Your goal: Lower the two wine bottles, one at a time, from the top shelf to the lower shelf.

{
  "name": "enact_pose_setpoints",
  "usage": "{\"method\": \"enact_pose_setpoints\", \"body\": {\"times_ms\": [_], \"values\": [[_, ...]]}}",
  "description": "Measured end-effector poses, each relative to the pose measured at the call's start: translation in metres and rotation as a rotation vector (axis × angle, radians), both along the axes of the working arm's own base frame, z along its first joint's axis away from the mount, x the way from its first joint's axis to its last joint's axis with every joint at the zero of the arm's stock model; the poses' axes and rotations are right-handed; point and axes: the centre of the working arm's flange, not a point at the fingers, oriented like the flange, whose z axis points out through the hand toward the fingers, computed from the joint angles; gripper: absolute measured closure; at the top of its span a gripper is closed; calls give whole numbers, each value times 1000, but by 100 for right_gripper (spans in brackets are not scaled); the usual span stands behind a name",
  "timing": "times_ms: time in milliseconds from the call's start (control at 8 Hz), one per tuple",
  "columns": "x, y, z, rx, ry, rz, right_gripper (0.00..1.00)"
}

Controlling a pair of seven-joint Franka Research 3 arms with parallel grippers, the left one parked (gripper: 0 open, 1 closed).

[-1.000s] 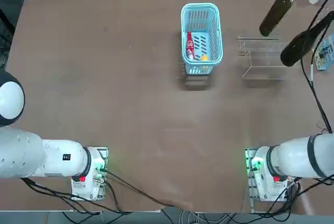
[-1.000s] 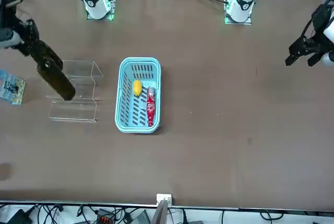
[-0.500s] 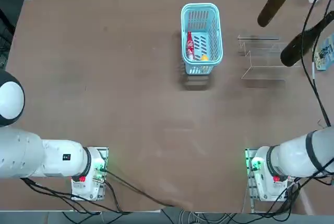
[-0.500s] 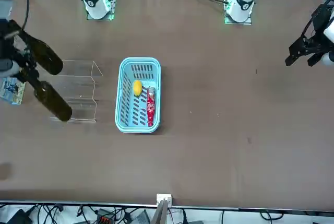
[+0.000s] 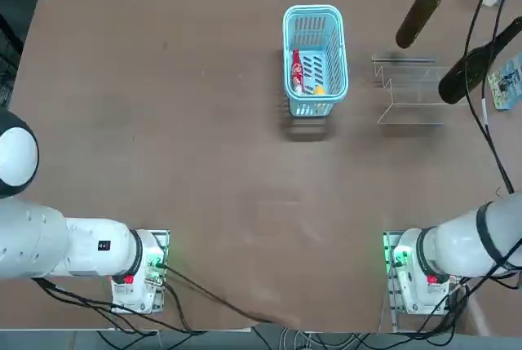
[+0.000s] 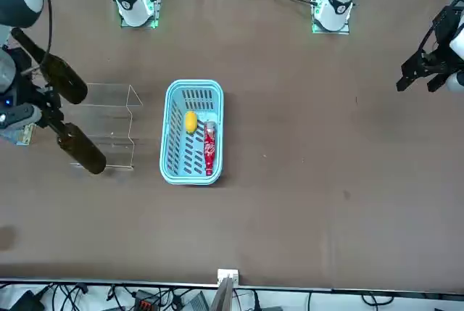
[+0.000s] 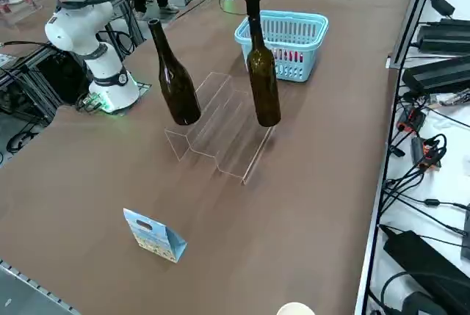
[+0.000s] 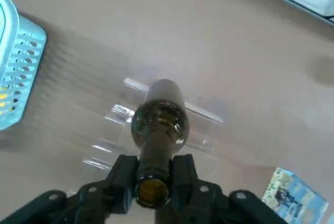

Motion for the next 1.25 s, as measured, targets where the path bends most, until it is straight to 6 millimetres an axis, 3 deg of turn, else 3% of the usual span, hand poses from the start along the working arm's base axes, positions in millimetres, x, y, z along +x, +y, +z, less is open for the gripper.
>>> {"method": "enact_pose_setpoints", "body": {"times_ms": [1250], "values": [[-5, 6, -46, 37, 95, -41, 62]]}}
